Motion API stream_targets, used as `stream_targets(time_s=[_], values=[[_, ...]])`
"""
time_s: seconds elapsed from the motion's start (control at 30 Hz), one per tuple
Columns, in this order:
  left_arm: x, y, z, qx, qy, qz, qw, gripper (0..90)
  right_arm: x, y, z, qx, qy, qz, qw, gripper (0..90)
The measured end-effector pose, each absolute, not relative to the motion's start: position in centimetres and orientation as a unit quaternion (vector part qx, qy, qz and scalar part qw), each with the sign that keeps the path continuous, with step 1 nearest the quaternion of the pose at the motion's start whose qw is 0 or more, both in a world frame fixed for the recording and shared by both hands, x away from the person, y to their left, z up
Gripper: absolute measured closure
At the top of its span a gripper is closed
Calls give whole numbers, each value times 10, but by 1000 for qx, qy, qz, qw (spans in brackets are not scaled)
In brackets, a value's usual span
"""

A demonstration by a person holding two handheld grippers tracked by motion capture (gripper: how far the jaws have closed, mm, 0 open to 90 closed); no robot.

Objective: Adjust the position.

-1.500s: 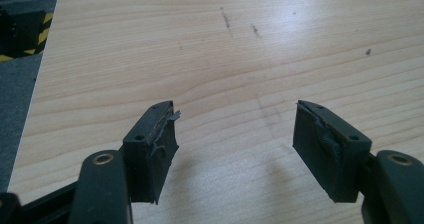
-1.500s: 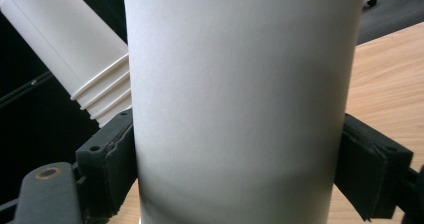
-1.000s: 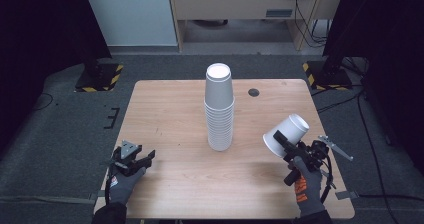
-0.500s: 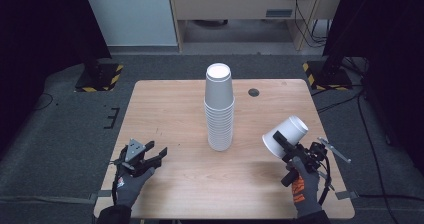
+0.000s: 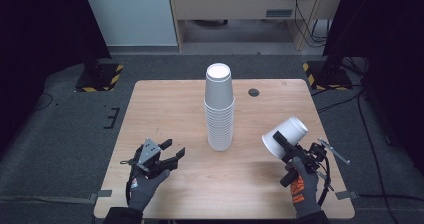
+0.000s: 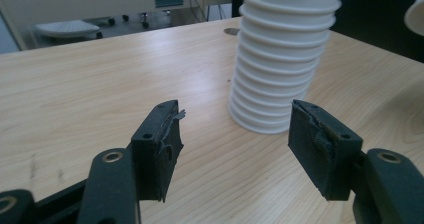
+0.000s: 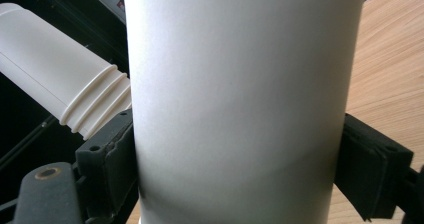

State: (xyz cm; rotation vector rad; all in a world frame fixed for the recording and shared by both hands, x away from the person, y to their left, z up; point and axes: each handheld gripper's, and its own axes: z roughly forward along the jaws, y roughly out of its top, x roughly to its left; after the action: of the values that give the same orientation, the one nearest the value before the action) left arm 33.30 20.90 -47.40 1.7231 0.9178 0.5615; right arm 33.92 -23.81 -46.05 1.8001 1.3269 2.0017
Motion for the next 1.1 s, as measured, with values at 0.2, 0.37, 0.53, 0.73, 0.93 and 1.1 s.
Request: stream_targets(time_s=[0.2, 0.37, 0.53, 0.73, 0.93, 1.1], values=[[331, 187, -468, 727, 357, 226, 540, 371, 339, -238, -459, 597, 439, 669, 64, 159], [330, 167, -464, 731, 337, 225, 549, 378, 339, -239, -458, 595, 434, 673, 64, 159], [332, 145, -458, 733, 319, 218, 560, 383, 338, -239, -458, 596, 430, 676, 60, 159], [333, 128, -454, 737, 304, 211, 566, 398, 338, -238, -458, 595, 431, 676, 58, 159], [333, 110, -452, 742, 287, 207, 570, 408, 338, -237, -458, 594, 431, 677, 56, 159], [333, 99, -451, 742, 280, 205, 574, 414, 338, -237, -457, 593, 431, 678, 54, 159]])
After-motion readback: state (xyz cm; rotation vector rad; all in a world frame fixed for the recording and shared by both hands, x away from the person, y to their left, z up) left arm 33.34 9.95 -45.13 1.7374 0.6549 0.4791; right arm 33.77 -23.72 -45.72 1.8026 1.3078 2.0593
